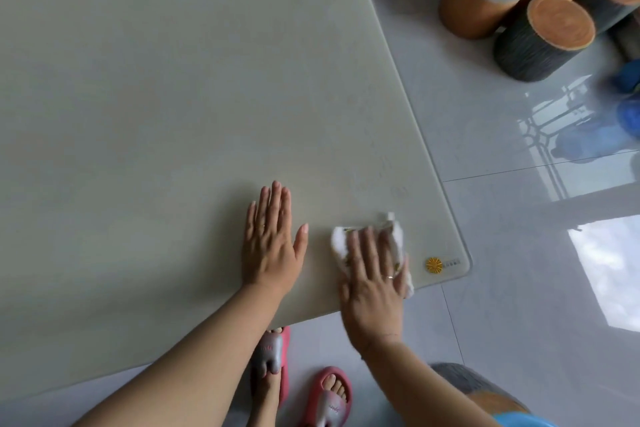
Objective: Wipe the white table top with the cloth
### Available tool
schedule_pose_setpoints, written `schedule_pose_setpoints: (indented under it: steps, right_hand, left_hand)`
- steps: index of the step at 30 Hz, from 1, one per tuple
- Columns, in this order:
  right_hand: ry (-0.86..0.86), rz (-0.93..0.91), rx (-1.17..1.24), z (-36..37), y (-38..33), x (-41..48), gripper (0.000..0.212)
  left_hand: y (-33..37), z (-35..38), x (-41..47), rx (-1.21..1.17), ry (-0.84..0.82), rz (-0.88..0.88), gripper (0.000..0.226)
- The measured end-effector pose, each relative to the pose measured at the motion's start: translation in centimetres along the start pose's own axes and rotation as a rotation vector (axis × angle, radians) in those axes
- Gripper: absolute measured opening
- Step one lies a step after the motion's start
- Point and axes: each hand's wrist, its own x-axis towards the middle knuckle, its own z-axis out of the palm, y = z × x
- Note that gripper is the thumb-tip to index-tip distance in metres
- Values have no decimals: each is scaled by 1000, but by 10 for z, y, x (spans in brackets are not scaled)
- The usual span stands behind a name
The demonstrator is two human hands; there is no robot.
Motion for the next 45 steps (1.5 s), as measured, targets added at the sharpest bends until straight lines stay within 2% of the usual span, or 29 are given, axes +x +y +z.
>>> schedule_pose_setpoints:
  steps: [3,5,6,8,10,12,13,15,17,19,20,22,24,26,27,29,33,35,38,40,42,45]
  right_hand:
    - [-13,-304,-30,-5,18,4,64]
    - [-5,-412,-116,-14,48,17,60]
    - [-1,-362,-138,-20,62,25,59]
    - [-14,-119,-99,-28,73,41,61]
    - [4,123,-29,-23,56,51,61]
    - [35,219,8,-13,22,55,64]
    - [39,183,22,-7,2,55,66]
    - [33,-24,29,-2,-24,51,63]
    - [41,-269,-11,-6,-17,57,57]
    - [55,-410,-103,-13,9,72,56]
    - [57,-391,-137,-18,21,80,57]
    - [33,-186,-109,-25,30,96,61]
    - [45,68,-44,-21,12,106,61]
    - [54,201,31,-11,-21,108,61]
    - [45,187,53,-7,-38,108,62]
    - [25,33,29,-3,-58,107,61]
    - [30,-319,-61,-18,-25,126,56]
    - [44,-221,-68,-27,-5,141,55]
    - [65,180,5,-26,-13,162,58]
    - [91,348,56,-19,-38,169,60]
    - [103,323,80,-9,-71,168,62]
    - [104,37,37,2,-107,154,60]
  left_hand:
    - [9,3,15,9,-37,31,64]
    - [8,6,17,22,-56,46,65]
    - [7,7,16,31,-60,52,66]
    - [6,10,16,44,-56,51,66]
    - [7,12,15,41,-49,46,65]
    - [7,13,15,38,-50,51,65]
    - [7,12,16,41,-54,53,65]
    - [7,10,16,46,-68,59,65]
    - [6,8,17,43,-75,66,66]
    - [6,7,17,37,-75,67,66]
    - [7,7,16,35,-71,64,65]
    - [7,6,16,32,-58,54,64]
    - [8,5,16,20,-61,44,63]
    - [9,3,17,13,-65,49,61]
    - [8,2,17,11,-67,57,60]
    - [5,-1,19,-11,-56,74,56]
    - [-16,-11,39,-77,-39,60,56]
    - [-31,-15,65,-70,-24,72,58]
    - [-52,-16,110,-15,-10,71,60]
    - [-61,-12,127,-4,-32,58,61]
    - [-63,-7,130,6,-46,47,62]
    - [-64,-5,130,27,-43,53,64]
